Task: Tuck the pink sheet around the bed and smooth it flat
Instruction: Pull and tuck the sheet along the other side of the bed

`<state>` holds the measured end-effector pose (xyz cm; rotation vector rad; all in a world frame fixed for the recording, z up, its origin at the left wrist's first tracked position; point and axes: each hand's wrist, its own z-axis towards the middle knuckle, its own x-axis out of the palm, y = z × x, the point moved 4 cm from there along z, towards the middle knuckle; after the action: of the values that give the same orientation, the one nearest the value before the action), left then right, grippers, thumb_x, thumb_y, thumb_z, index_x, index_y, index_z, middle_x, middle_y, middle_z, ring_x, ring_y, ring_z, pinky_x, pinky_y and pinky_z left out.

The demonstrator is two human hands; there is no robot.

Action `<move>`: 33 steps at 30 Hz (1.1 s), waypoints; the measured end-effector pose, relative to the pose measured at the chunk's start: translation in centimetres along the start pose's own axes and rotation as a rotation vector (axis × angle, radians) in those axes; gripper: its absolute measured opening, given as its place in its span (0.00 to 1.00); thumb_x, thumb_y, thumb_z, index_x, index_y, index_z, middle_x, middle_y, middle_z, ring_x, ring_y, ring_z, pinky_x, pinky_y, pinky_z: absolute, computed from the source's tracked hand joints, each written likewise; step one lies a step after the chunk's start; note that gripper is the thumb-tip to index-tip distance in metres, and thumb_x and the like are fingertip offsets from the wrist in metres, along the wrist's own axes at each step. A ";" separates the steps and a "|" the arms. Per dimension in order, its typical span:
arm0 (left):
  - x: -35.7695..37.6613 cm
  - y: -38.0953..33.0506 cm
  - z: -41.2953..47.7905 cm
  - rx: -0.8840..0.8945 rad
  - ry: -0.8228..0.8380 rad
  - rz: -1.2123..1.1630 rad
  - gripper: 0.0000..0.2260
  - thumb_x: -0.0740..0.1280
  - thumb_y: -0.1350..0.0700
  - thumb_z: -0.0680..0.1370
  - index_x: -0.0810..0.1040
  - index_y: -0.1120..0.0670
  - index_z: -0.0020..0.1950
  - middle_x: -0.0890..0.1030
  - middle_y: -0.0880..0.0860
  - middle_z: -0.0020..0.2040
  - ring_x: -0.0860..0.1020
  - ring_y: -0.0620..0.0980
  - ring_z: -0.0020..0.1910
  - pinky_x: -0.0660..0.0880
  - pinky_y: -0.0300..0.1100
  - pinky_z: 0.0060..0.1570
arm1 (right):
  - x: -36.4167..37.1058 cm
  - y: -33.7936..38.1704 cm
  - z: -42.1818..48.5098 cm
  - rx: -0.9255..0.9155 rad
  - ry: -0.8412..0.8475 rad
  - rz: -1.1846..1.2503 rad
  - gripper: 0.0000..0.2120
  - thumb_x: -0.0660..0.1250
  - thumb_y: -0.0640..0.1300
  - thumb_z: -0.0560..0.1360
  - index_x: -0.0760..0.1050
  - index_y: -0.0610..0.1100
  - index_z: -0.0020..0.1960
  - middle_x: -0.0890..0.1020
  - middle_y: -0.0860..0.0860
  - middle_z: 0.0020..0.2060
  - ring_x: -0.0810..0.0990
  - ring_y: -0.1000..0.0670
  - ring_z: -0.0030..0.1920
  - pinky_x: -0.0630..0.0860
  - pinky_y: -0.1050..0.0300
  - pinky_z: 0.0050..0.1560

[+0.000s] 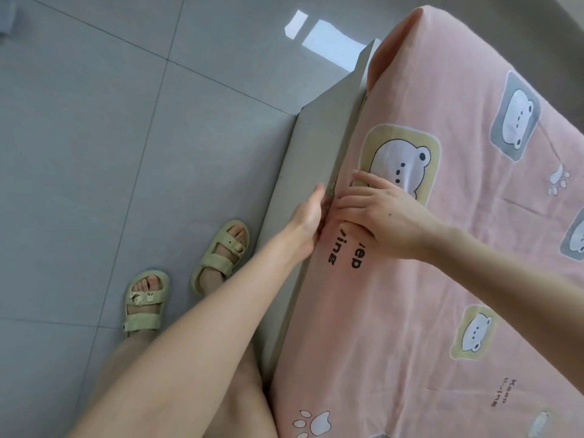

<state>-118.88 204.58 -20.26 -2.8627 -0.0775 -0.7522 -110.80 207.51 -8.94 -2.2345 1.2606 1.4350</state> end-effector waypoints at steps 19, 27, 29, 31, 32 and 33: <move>7.9 -17.6 1.2 0.368 -0.437 0.842 0.11 0.57 0.62 0.77 0.76 0.63 0.55 0.79 0.61 0.57 0.77 0.59 0.56 0.75 0.47 0.52 | -1.4 -8.9 -3.9 0.878 -0.517 0.965 0.21 0.58 0.44 0.81 0.64 0.47 0.73 0.61 0.49 0.74 0.56 0.53 0.75 0.53 0.58 0.74; 11.8 -23.9 -2.5 0.226 -0.591 1.427 0.11 0.57 0.63 0.78 0.75 0.62 0.57 0.78 0.60 0.59 0.76 0.60 0.58 0.72 0.47 0.50 | -5.6 -12.8 -10.3 1.455 -0.747 1.279 0.17 0.61 0.40 0.75 0.74 0.42 0.63 0.80 0.47 0.54 0.78 0.48 0.52 0.74 0.47 0.61; 15.2 -26.5 -3.6 0.319 -0.504 1.501 0.12 0.55 0.63 0.78 0.73 0.62 0.59 0.77 0.61 0.60 0.75 0.61 0.59 0.72 0.48 0.52 | -7.1 -14.3 -11.0 1.566 -0.779 1.366 0.17 0.60 0.39 0.74 0.74 0.39 0.62 0.79 0.45 0.52 0.79 0.44 0.50 0.76 0.45 0.58; 18.6 -29.1 -4.2 0.400 -0.400 1.567 0.12 0.55 0.63 0.77 0.73 0.61 0.58 0.77 0.60 0.59 0.75 0.60 0.56 0.70 0.46 0.50 | -8.7 -15.8 -11.5 1.680 -0.829 1.463 0.14 0.59 0.38 0.74 0.76 0.38 0.58 0.78 0.45 0.49 0.79 0.44 0.46 0.79 0.48 0.48; 20.2 -30.2 -4.4 0.426 -0.339 1.592 0.11 0.55 0.63 0.77 0.73 0.59 0.56 0.78 0.59 0.58 0.75 0.59 0.53 0.68 0.44 0.46 | -9.5 -16.6 -11.8 1.723 -0.870 1.514 0.12 0.58 0.37 0.74 0.76 0.39 0.55 0.77 0.44 0.47 0.79 0.44 0.42 0.80 0.50 0.43; 21.7 -31.3 -4.6 0.446 -0.277 1.611 0.10 0.55 0.62 0.77 0.74 0.58 0.53 0.78 0.59 0.56 0.74 0.58 0.49 0.67 0.42 0.44 | -10.4 -17.3 -12.0 1.751 -0.918 1.563 0.11 0.58 0.37 0.74 0.76 0.39 0.51 0.76 0.44 0.44 0.78 0.46 0.38 0.78 0.54 0.37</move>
<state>-105.20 234.58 -0.65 -1.6719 1.5193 0.0496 -91.84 217.02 1.13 0.6501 2.1920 0.4769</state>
